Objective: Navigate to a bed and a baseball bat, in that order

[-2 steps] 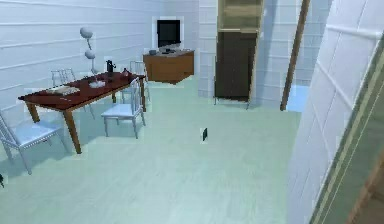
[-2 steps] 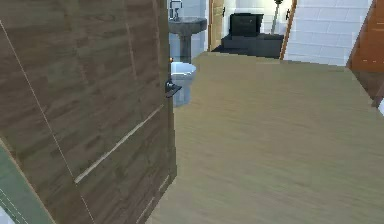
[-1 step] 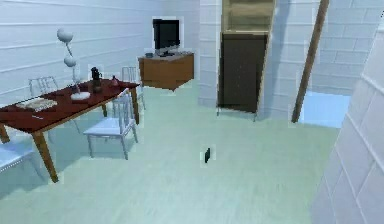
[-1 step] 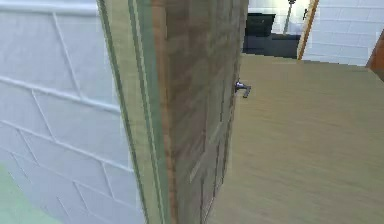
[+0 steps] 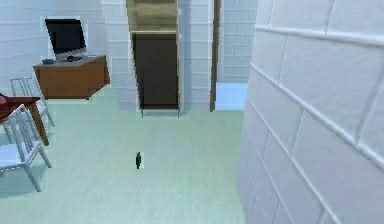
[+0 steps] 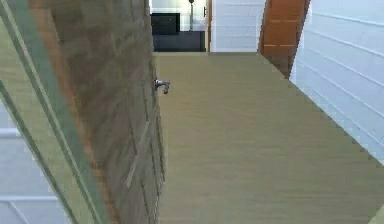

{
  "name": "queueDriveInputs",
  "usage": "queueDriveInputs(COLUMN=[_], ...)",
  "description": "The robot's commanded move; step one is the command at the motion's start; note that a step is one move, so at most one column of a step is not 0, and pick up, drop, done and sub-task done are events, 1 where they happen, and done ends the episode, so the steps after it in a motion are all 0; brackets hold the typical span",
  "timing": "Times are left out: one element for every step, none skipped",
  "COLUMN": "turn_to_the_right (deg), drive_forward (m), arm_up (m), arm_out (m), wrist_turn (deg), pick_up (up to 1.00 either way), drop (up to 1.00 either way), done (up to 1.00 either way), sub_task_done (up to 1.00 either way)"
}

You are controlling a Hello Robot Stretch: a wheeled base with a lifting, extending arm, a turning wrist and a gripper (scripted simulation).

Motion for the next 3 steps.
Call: queueDriveInputs(turn_to_the_right=[0.0, -18.0, -3.0], drive_forward=[0.40, 0.00, 0.00], arm_up=[0.00, 0.00, 0.00], arm_out=[0.00, 0.00, 0.00], wrist_turn=[0.0, 0.0, 0.0], pick_up=[0.00, 0.00, 0.00], drop=[0.00, 0.00, 0.00], done=[0.00, 0.00, 0.00], sub_task_done=[0.00, 0.00, 0.00])
